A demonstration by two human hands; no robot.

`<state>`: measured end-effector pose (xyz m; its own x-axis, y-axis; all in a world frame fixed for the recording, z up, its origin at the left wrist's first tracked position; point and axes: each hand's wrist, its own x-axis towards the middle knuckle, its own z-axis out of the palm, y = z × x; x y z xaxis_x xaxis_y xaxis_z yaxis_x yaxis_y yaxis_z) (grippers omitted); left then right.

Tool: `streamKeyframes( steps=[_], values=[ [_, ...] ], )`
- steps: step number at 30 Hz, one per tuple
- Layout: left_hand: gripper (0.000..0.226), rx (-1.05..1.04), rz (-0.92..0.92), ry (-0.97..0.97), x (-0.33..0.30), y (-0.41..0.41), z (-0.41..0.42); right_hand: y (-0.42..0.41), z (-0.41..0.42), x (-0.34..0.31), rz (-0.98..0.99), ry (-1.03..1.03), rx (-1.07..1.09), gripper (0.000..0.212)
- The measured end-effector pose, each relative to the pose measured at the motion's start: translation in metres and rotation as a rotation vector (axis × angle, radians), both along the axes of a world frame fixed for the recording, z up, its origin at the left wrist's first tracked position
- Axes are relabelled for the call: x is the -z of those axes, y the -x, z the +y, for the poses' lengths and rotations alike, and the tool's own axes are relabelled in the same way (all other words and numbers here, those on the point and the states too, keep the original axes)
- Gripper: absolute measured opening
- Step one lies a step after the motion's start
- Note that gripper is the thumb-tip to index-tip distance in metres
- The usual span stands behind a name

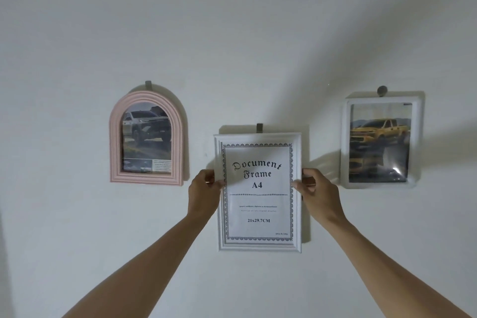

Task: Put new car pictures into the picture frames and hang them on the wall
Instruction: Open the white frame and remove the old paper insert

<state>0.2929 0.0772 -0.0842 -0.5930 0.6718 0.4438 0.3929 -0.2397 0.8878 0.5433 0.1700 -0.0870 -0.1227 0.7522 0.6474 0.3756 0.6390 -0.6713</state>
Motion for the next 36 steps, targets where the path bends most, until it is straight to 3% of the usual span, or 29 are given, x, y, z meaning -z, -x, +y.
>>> streamKeyframes(
  steps=[14, 21, 30, 36],
  values=[
    [0.017, 0.023, -0.008, 0.027, 0.021, 0.017, -0.054, 0.01, -0.05, 0.016, 0.025, 0.07, -0.021, 0.024],
    [0.014, 0.102, -0.083, 0.156, 0.072, 0.041, -0.101, 0.036, -0.087, 0.08, -0.002, 0.233, 0.026, 0.023],
    [0.019, 0.163, -0.152, 0.406, 0.156, 0.065, -0.168, 0.063, -0.149, 0.178, -0.193, 0.473, 0.051, 0.025],
    [0.023, 0.132, -0.034, 0.503, 0.198, 0.064, -0.208, 0.084, -0.191, 0.215, -0.379, 0.615, 0.105, 0.064]
  ],
)
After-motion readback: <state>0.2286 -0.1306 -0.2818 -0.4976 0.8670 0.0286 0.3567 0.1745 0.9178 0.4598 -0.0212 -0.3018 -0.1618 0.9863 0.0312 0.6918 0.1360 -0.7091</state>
